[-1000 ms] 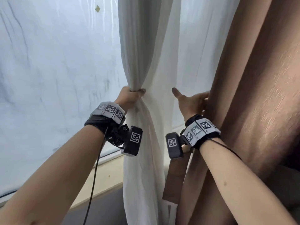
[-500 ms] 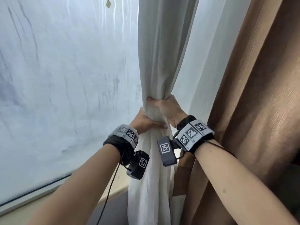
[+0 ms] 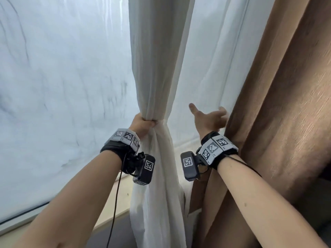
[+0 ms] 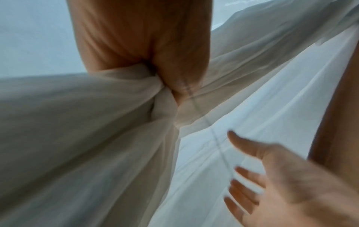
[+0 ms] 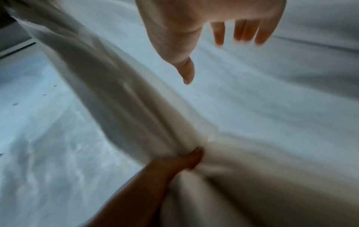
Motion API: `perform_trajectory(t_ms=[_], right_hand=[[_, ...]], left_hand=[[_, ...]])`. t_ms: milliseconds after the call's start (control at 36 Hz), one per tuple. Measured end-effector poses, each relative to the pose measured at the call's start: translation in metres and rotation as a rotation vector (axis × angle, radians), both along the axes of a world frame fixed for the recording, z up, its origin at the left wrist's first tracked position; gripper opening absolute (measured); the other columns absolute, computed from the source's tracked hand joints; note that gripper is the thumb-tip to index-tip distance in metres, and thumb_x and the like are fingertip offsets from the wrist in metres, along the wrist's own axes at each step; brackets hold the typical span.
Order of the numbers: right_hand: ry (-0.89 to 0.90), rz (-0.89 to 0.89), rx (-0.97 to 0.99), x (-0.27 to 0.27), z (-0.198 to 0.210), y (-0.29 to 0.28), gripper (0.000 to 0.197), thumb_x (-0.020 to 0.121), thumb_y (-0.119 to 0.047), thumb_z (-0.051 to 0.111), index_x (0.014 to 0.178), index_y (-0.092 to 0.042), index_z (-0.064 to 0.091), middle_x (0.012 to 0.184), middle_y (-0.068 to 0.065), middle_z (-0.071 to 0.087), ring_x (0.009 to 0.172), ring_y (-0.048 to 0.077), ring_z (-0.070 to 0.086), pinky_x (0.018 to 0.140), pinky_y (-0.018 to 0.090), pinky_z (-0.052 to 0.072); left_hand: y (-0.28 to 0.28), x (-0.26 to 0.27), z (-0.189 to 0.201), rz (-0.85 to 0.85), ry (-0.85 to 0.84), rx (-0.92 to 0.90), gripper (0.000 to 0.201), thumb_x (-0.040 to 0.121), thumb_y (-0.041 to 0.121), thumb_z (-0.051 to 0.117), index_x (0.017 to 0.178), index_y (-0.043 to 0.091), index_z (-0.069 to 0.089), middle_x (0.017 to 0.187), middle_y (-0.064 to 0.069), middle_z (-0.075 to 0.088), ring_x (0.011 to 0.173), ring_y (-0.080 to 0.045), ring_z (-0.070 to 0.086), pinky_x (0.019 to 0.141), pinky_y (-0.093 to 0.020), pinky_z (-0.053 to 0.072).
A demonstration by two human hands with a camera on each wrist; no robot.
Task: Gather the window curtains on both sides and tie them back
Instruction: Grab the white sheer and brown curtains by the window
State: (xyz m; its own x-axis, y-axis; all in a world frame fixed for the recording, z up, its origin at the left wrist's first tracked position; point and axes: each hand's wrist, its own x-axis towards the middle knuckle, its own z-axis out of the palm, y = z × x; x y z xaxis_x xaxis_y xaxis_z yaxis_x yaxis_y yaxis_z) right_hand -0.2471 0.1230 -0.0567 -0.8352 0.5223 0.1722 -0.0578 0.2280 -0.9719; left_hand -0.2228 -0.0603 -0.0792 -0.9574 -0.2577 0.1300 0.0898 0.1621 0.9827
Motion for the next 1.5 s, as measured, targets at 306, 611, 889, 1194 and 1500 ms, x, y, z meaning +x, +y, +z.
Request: perform_trajectory(t_ms=[306,611,889,1194,1500], right_hand=[[-0.110,0.770,-0.347,-0.017,0.004,-0.017,0.130,0.063,-0.049,0.082,0.150,-0.038,-0.014,0.160,0.007,0.017,0.145,0.027,0.019,0.115,0.052,0.012],[0.037,0.805,-0.061,0.001,0.005,-0.041,0.020,0.086,0.000,0.050,0.091,0.006,0.068,0.097,0.026,0.068,0.089,0.029,0.063,0.086,0.048,0.053],[0.042,-0.127,0.199,-0.021,-0.009,0.018,0.110,0.068,-0.044,0.080,0.147,-0.009,0.013,0.153,0.018,0.007,0.142,0.034,0.012,0.116,0.047,0.016],[-0.202,0.879,-0.273,-0.031,-0.005,0.026,0.101,0.059,-0.059,0.081,0.142,-0.017,0.041,0.137,0.007,0.057,0.128,0.025,0.052,0.113,0.051,0.031],[-0.068,0.847,0.026,-0.003,-0.018,-0.005,0.047,0.070,-0.031,0.082,0.107,-0.005,0.069,0.105,0.008,0.073,0.102,0.021,0.067,0.099,0.042,0.050]], left_hand=[[0.007,0.012,-0.001,-0.146,-0.052,-0.008,0.022,0.081,0.008,0.074,0.101,0.004,0.067,0.097,-0.012,0.070,0.091,-0.026,0.067,0.081,-0.035,0.055],[0.027,0.007,0.000,-0.317,-0.037,0.011,0.030,0.070,-0.002,0.080,0.098,0.000,0.070,0.096,-0.015,0.072,0.090,-0.026,0.069,0.082,-0.036,0.056],[0.015,-0.013,-0.013,0.022,-0.036,0.007,0.038,0.065,0.009,0.085,0.099,0.005,0.069,0.084,-0.006,0.070,0.078,-0.021,0.066,0.063,-0.025,0.048],[0.024,-0.009,-0.008,-0.164,-0.164,-0.078,0.035,0.066,0.010,0.086,0.095,0.001,0.070,0.090,-0.015,0.071,0.086,-0.030,0.069,0.081,-0.041,0.057],[0.065,-0.013,-0.008,-0.367,0.107,-0.025,0.020,0.085,-0.013,0.061,0.100,0.000,0.064,0.091,-0.005,0.067,0.079,-0.003,0.069,0.072,-0.020,0.053]])
